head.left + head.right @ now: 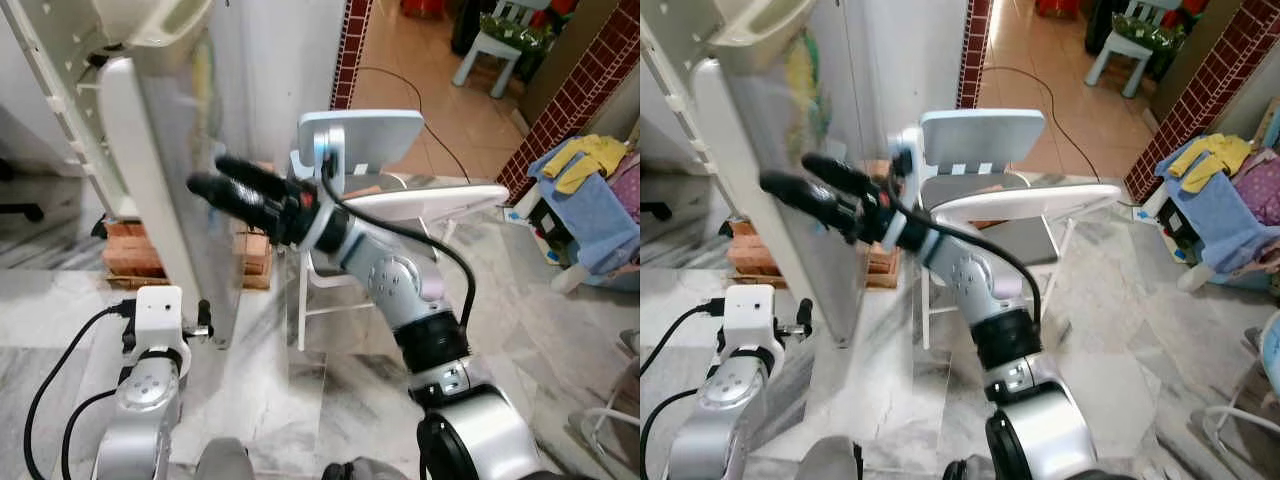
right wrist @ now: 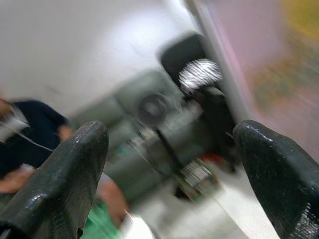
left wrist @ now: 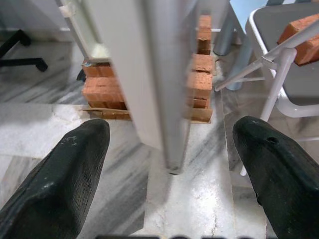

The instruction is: Restocking fridge

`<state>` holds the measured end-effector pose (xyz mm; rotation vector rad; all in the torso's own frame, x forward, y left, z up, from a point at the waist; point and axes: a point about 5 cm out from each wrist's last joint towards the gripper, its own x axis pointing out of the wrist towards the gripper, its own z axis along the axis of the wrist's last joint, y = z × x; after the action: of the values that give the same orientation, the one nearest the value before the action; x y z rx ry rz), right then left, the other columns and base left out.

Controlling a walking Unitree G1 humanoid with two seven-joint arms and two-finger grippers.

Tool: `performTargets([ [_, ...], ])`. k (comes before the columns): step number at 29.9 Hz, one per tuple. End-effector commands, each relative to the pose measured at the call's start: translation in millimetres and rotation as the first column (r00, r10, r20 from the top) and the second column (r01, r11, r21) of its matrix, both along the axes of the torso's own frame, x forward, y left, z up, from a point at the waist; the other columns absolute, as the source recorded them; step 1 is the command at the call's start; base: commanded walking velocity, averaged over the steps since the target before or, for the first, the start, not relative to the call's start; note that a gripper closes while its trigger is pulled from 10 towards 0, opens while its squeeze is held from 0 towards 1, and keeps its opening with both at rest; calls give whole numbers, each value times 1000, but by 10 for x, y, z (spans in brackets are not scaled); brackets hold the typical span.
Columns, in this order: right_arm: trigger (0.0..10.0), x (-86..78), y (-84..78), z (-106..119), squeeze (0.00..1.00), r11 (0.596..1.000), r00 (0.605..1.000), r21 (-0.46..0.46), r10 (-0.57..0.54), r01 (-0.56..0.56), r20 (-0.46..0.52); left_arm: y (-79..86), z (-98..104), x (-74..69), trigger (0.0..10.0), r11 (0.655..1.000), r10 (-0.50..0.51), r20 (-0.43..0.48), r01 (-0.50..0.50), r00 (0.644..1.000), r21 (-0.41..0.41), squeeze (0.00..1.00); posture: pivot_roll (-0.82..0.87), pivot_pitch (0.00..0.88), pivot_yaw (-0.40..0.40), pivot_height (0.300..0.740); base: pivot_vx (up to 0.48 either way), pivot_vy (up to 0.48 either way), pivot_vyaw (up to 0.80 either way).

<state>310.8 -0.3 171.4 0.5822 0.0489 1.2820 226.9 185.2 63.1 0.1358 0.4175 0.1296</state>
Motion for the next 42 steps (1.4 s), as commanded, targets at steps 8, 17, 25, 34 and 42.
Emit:
performTargets([
  [8, 10000, 47, -641, -615, 0, 811, 890, -376, -444, 449, 107, -65, 19, 71, 10000, 998, -49, 45, 48, 998, 35, 0, 186, 33, -57, 740, 0, 0, 0],
  [17, 10000, -118, -1175, -1008, 0, 544, 650, -462, -754, 700, 97, -105, 20, 192, 10000, 997, -71, 72, 70, 995, 12, 0, 143, 13, -34, 740, 0, 297, 0],
  [25, 10000, 85, -1098, -811, 0, 515, 612, -403, -775, 757, 158, -108, 40, 255, 10000, 997, -75, 89, 74, 993, 11, 0, 138, 24, -30, 740, 0, 480, 57],
  [34, 10000, 403, -931, -535, 0, 480, 567, -360, -801, 800, 192, -174, 13, 218, 10000, 997, -72, 89, 71, 993, 20, 0, 155, 24, -46, 740, 0, 420, 737],
  [42, 10000, 540, -709, -374, 0, 521, 590, -320, -788, 791, 175, -189, 14, 228, 10000, 997, -76, 94, 75, 993, 8, 0, 164, 26, -51, 740, 0, 0, 0],
])
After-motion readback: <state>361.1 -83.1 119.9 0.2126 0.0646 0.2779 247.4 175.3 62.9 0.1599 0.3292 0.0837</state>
